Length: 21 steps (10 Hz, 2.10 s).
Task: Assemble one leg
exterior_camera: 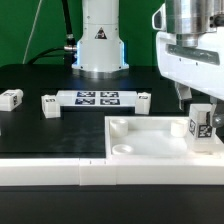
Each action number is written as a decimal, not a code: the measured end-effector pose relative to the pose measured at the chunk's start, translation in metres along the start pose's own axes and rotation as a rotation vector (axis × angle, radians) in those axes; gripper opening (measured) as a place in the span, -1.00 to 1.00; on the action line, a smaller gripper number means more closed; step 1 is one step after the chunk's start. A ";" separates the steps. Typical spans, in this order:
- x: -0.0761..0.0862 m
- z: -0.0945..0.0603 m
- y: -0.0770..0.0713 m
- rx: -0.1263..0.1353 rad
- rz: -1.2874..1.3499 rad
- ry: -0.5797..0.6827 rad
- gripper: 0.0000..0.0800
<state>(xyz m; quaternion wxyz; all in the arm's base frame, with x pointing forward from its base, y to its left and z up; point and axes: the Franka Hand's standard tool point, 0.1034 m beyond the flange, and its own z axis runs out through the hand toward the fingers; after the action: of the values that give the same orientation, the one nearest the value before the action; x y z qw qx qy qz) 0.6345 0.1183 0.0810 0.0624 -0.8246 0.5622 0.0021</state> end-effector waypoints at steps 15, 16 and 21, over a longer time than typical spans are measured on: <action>-0.001 0.003 0.002 -0.026 -1.167 0.013 -0.27; -0.001 0.003 0.002 -0.026 -1.153 0.013 -0.27; -0.001 0.004 0.004 0.023 -0.657 0.051 -0.27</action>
Offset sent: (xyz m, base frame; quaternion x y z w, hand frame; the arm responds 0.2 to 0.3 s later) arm 0.0033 0.0037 -0.0002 0.0089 -0.0311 -0.2827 0.9587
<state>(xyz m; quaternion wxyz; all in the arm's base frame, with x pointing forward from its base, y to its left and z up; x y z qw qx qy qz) 0.6304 0.1185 0.0772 0.0550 -0.9610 0.2673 -0.0453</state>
